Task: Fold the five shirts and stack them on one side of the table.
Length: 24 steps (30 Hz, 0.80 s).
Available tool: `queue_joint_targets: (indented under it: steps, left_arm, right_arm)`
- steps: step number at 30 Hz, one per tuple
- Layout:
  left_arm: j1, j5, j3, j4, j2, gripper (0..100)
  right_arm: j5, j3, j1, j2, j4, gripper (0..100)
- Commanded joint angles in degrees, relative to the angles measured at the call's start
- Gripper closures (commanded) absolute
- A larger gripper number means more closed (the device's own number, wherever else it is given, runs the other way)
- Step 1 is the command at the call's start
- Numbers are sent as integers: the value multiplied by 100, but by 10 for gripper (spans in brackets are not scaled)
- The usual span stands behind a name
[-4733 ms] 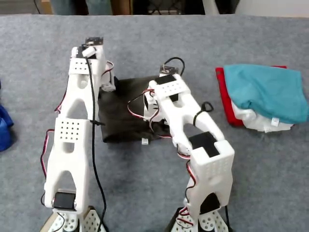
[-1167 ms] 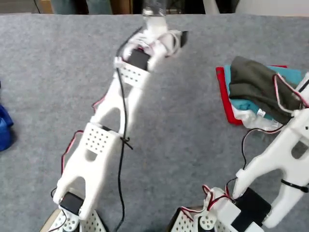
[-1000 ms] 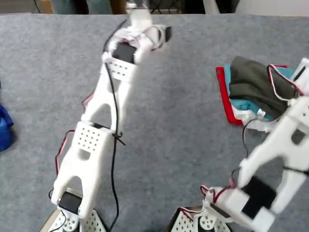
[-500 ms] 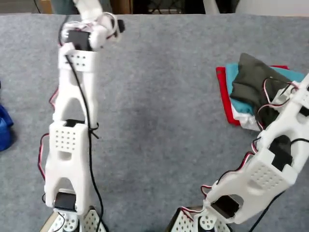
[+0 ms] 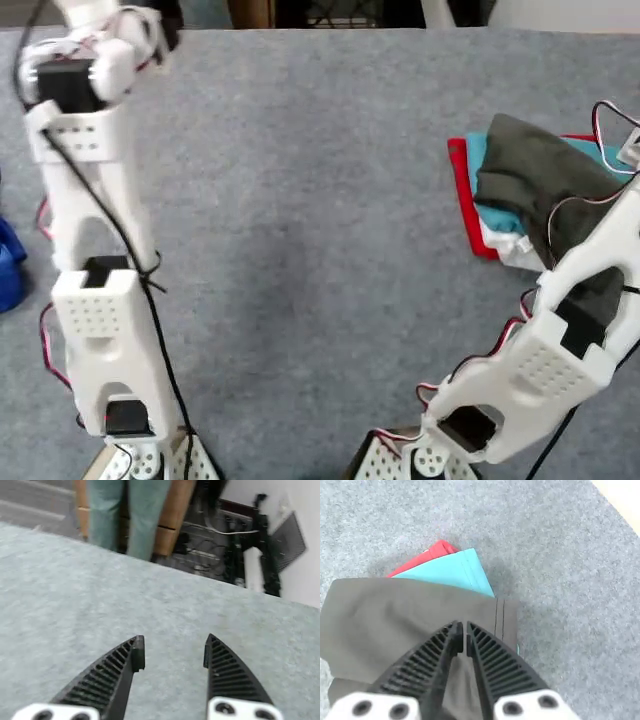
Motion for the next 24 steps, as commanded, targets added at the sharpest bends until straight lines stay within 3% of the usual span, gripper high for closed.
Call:
queue_joint_targets:
  steps: [1, 7, 16, 20, 24]
  left_arm:
    - [-558, -431, -101, 290, -369, 790]
    - [-1833, -1169, -57, 853, -352, 791]
    - [-4119, -2215, 312, 862, -211, 786]
    - [-4611, -2857, 1314, 862, -79, 787]
    - [-4549, -2892, 2123, 862, -70, 788]
  right_arm:
    - [0, 233, 273, 409, -457, 984]
    - [0, -4, 360, 1481, -765, 984]
    - [-9, -2519, -659, 1420, 809, 984]
    - [-9, -3530, -1169, 1481, 1626, 984]
    - [0, -3837, -1108, 1613, 2013, 984]
